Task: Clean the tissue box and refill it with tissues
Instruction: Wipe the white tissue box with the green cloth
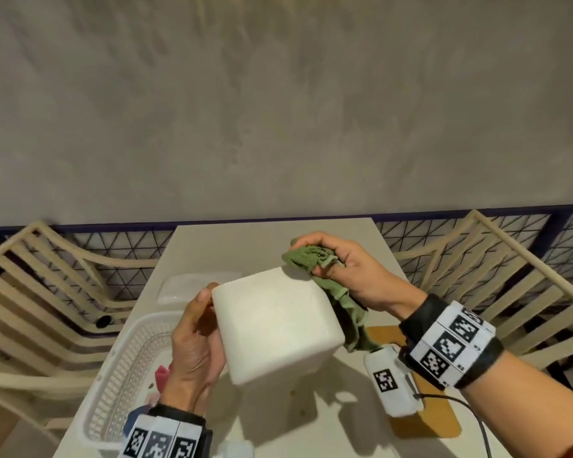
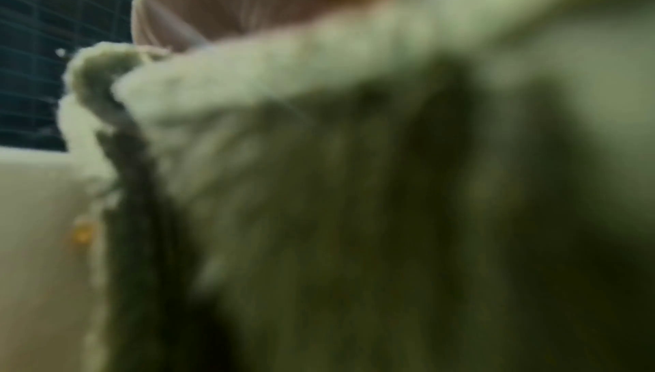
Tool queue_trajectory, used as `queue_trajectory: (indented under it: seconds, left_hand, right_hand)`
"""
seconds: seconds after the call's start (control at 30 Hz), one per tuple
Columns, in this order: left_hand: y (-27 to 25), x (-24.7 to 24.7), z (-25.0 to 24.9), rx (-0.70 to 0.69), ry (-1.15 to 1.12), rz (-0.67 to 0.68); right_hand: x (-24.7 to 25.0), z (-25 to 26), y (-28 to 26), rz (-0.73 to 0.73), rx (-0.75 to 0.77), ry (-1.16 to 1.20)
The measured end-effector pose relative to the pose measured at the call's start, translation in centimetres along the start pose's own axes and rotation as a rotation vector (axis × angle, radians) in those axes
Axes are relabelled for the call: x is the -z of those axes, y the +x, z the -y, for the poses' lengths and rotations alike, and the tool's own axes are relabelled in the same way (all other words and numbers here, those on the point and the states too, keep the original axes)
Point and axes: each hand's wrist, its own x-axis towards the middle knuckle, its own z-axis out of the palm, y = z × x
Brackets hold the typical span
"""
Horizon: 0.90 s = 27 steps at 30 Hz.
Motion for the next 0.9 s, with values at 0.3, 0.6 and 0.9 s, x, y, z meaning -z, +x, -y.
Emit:
queue_trajectory:
  seconds: [0.3, 0.6, 0.9]
  left_hand:
    - [1.8, -2.2, -2.0, -0.1, 1.319, 0.358]
    - [1.9, -2.3, -0.1, -0.014, 0.789, -0.064]
    - [2.1, -1.7, 0.3, -0.117, 0.637, -0.131]
  right_hand:
    - [-3.2, 1.1, 0.6, 0.094, 0.145, -0.523]
    - [-3.4, -2.3, -2.9, 0.087, 0.361, -0.708]
    - [-3.4, -2.8, -3.1, 0.055, 0.471, -0.617]
